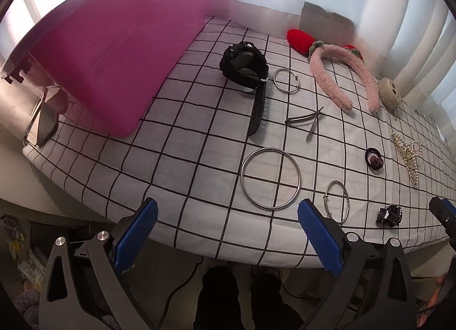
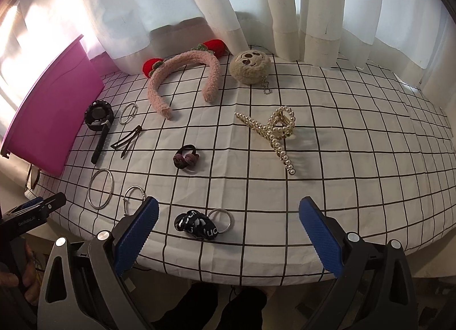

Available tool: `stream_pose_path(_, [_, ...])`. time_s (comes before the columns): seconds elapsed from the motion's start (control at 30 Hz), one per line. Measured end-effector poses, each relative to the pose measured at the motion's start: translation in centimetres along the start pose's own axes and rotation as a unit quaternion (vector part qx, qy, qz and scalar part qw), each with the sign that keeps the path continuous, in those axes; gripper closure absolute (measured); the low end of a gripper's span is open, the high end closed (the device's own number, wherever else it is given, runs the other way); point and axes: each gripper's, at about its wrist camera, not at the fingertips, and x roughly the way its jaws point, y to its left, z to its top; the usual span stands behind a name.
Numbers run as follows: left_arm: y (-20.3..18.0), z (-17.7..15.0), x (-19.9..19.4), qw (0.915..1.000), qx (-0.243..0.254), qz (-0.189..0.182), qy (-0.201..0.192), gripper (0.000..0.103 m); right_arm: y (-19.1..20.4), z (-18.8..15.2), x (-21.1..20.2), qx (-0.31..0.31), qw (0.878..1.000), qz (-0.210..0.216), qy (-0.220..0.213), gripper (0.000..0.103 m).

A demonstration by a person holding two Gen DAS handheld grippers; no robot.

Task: Organize jewelry
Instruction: 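Move right tool to the pearl claw clip while left tool approaches the large silver ring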

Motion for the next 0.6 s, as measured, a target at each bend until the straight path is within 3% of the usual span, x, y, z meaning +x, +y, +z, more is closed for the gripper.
stream_pose_path(0.37, [-3.0,-0.5,4.5,0.9995,-0.028,-0.009,0.008,0.006,-3.2,1.7,4.4,-0.046,0.998,-0.047,-0.006,0.009])
stream_pose_path(0.6, [-3.9,-0.8,5.7,0.9991,-0.043,0.005,0.006,0.006,-3.8,3.3,7.0,-0.055,0.998,-0.032,-0.002,0.009])
